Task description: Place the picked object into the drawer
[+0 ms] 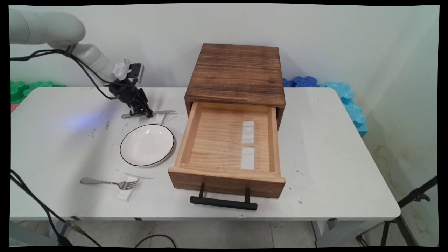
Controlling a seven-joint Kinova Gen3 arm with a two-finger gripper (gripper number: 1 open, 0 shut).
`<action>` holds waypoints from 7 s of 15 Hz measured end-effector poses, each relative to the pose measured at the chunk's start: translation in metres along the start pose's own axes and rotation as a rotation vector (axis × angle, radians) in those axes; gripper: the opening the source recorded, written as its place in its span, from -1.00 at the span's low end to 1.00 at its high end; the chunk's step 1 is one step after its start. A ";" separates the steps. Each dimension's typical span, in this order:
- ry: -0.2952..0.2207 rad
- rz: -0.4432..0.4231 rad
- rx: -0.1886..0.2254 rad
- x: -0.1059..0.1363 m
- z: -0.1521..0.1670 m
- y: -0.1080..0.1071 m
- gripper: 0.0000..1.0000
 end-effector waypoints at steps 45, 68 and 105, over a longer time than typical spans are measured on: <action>0.163 0.232 0.034 0.236 -0.099 0.131 -1.00; 0.143 0.262 0.060 0.314 -0.005 0.136 -1.00; 0.098 0.268 0.010 0.298 0.057 0.137 -1.00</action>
